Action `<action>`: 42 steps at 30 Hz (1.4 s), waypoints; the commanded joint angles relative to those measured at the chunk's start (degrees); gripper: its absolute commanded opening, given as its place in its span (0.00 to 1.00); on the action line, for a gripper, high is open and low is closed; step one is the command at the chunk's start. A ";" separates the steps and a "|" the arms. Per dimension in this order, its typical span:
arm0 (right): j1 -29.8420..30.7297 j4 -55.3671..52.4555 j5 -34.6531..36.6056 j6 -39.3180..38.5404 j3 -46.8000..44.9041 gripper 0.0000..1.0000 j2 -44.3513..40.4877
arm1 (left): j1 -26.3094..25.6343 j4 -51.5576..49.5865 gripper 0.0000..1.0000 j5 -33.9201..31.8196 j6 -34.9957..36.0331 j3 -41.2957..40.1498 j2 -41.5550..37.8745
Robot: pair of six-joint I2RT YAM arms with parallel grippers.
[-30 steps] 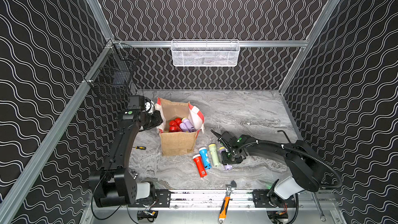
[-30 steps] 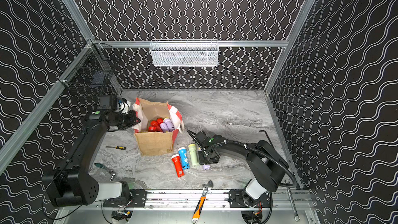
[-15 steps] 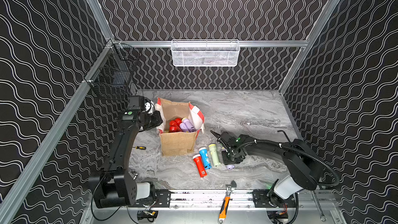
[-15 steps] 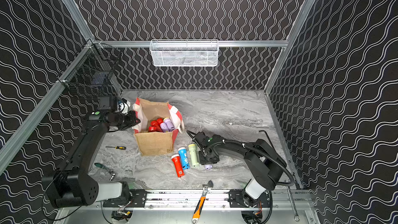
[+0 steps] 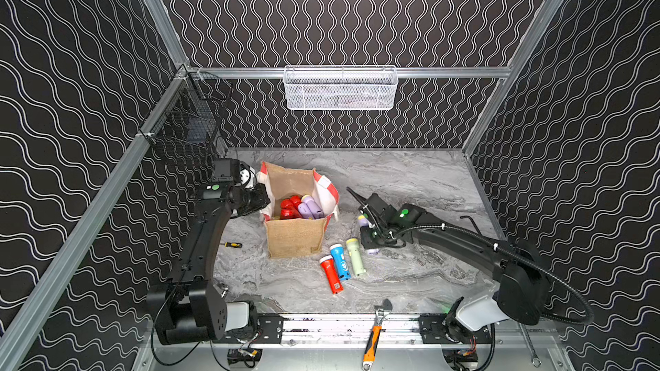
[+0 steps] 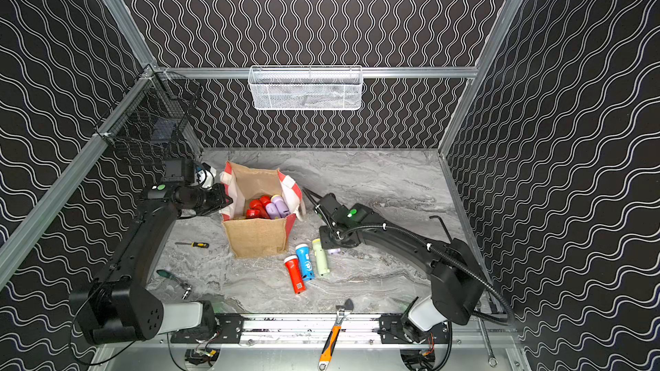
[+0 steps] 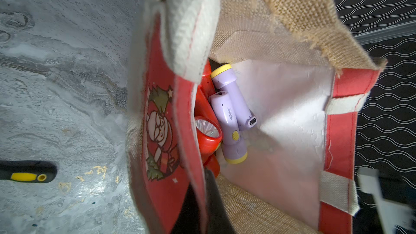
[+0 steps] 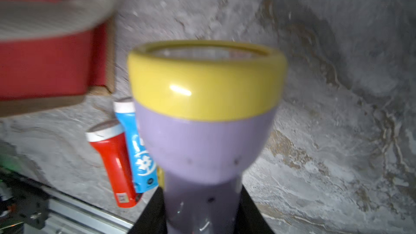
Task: Put the flashlights into the tote bags
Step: Pick up the flashlight from the center of the board, then place the flashlight in the canvas bag.
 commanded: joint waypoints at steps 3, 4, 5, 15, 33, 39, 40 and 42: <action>0.00 0.77 6.37 0.21 9.31 0.35 -1.06 | 0.10 1.36 0.03 0.21 0.35 0.25 -0.22; 0.03 2.51 7.04 -0.03 11.27 0.35 -0.85 | 0.14 1.55 0.03 0.38 0.23 0.25 -0.07; 0.02 4.10 6.90 -0.24 12.92 0.35 -0.61 | 0.16 1.51 0.03 0.75 0.03 0.29 0.04; 0.30 11.09 -8.00 -3.99 32.31 0.35 11.87 | 0.11 1.35 0.03 0.92 0.26 0.80 -0.08; 6.89 14.61 -25.08 0.73 48.95 0.35 37.26 | 0.21 1.63 0.03 1.63 0.43 0.12 -0.30; 7.62 16.37 -28.28 3.25 48.69 0.35 42.09 | 0.10 1.73 0.03 1.84 0.33 -0.14 -0.75; 7.63 16.06 -28.53 3.48 48.70 0.36 42.95 | 0.10 1.82 0.03 1.88 0.32 -0.12 -0.83; 7.68 15.32 -27.64 3.27 48.03 0.36 44.57 | 0.16 2.11 0.03 2.05 0.17 -0.32 -0.79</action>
